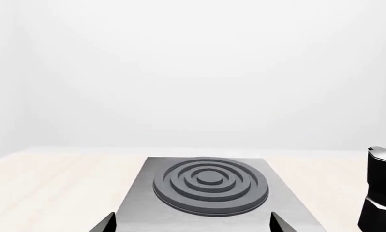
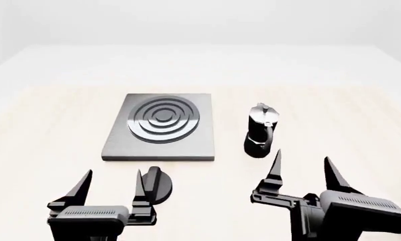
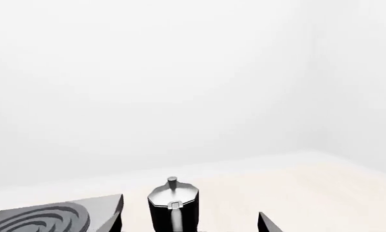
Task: Put the frying pan on the stove.
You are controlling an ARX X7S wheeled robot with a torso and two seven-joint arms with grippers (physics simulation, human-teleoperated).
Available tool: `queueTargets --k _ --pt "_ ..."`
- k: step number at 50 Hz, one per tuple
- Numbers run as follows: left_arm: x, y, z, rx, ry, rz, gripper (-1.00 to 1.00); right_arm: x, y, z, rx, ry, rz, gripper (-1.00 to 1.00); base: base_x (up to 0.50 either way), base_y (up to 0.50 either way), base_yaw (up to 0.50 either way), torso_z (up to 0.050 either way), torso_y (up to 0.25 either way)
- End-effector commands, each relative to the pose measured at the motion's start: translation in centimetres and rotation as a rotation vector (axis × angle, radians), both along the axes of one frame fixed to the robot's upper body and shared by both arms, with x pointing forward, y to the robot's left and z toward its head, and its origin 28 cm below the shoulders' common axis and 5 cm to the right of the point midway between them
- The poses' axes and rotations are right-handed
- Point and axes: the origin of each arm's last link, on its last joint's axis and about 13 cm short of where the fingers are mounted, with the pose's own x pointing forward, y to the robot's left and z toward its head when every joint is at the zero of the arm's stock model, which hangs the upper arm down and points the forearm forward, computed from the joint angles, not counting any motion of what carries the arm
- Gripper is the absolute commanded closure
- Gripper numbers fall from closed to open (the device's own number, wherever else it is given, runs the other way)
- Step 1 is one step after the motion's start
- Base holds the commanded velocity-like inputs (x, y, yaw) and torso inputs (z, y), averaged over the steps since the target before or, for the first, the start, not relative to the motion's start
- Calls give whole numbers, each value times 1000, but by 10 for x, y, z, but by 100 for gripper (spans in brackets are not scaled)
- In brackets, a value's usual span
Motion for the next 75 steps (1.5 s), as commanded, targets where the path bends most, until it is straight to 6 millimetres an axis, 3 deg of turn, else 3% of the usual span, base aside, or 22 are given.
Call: queueTargets --k 1,19,25,59,64,65,66,75 --pt "0 0 0 0 -4 2 -100 10 -1 10 44 -9 -257 -100 0 0 0 0 0" --pt "-1 0 0 -7 -1 -2 -100 22 3 16 199 -68 -516 -100 0 0 0 0 0" --pt "0 0 0 -8 0 -2 -100 25 4 16 144 -66 -634 -100 0 0 0 0 0" --pt "-1 1 2 -14 -3 -1 -100 25 -2 20 319 -112 -879 -100 0 0 0 0 0" --pt "-1 1 1 -13 -5 0 -100 30 -6 23 350 -108 -937 -100 0 0 0 0 0" --pt "-3 3 4 -30 -17 1 -100 55 -19 13 363 -46 -1115 -100 0 0 0 0 0" --pt "-3 3 4 -30 -17 1 -100 57 -19 8 348 -22 -1120 -100 0 0 0 0 0" --pt "-4 3 4 -31 -19 1 -100 59 -20 9 349 -22 -1122 -100 0 0 0 0 0"
